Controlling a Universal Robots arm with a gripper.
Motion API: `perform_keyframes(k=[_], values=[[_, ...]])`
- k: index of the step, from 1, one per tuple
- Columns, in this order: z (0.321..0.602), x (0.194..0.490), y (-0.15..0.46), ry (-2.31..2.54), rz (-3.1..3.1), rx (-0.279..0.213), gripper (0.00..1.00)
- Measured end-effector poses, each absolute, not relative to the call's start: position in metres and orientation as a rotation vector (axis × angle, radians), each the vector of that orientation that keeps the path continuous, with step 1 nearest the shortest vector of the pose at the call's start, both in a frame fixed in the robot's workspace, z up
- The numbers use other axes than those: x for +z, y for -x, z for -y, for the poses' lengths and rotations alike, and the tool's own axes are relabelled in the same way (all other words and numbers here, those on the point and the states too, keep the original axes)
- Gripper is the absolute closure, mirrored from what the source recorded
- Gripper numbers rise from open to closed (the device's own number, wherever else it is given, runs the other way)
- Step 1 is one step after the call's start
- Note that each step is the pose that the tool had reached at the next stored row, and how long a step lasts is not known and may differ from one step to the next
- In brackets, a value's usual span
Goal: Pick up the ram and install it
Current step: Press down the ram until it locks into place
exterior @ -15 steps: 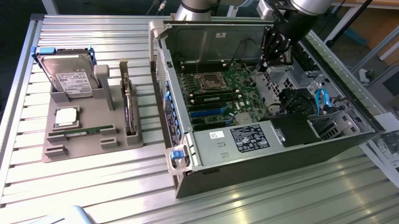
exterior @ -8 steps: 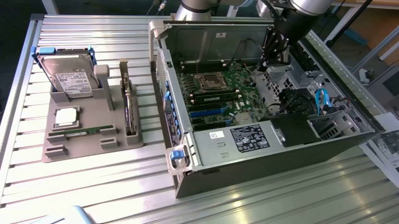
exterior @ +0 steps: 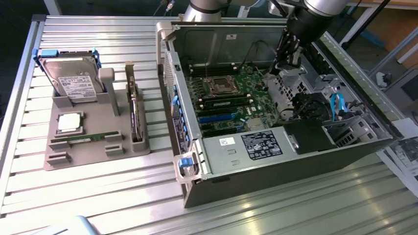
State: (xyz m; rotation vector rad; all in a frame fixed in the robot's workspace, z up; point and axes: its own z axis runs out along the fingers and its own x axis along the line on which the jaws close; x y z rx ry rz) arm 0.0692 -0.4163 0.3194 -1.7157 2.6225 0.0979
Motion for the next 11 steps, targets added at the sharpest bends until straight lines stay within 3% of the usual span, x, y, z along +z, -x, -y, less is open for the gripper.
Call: perform_keyframes(k=[11], values=[[0.4163, 0.3194, -0.0692, 1.37, -2.81, 0.096, 0.9]])
